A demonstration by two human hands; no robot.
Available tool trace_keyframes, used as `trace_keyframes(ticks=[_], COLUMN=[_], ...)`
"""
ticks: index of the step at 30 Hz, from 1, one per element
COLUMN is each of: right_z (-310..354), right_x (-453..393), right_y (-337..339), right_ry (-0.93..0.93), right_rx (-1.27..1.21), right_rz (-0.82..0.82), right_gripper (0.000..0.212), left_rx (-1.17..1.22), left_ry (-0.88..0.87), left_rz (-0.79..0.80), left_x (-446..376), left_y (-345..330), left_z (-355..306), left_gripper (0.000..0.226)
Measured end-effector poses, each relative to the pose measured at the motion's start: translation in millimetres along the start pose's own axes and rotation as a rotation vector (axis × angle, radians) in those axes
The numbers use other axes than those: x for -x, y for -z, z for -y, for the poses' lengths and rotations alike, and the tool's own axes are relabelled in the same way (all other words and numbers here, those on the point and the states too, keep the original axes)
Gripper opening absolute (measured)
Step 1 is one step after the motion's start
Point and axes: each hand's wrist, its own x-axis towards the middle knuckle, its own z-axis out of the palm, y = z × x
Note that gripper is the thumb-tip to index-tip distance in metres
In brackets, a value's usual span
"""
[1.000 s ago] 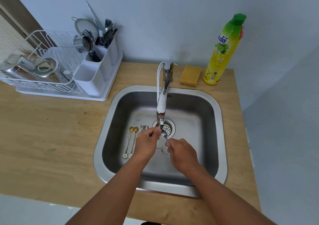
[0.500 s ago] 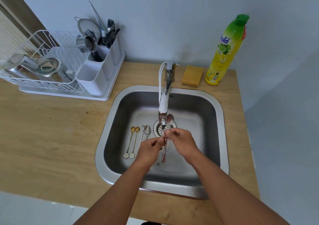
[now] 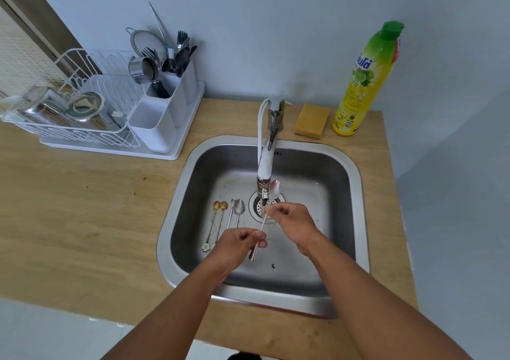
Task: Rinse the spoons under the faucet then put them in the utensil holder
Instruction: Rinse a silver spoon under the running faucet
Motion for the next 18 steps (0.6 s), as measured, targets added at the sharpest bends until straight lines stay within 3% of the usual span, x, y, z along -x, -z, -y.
trace_keyframes(ticks=[11,16,18], right_z=[-4,5,7], right_x=[1,-2,-2], right_y=[-10,3,6], right_ry=[0.009,0.017,0.011], right_rx=[-0.024,-0.043,-0.061], right_rz=[0.023,-0.047,-0.044], right_gripper=[0.011,0.013,0.014], left_rx=[-0.013,-0.035,0.087], left_ry=[-0.009,0.088,0.187], left_rz=[-0.050,0.103,0.171], left_x=[-5,3,3], left_y=[2,8,14], left_z=[-27,-11,-5], left_gripper=[0.025,0.027,0.028])
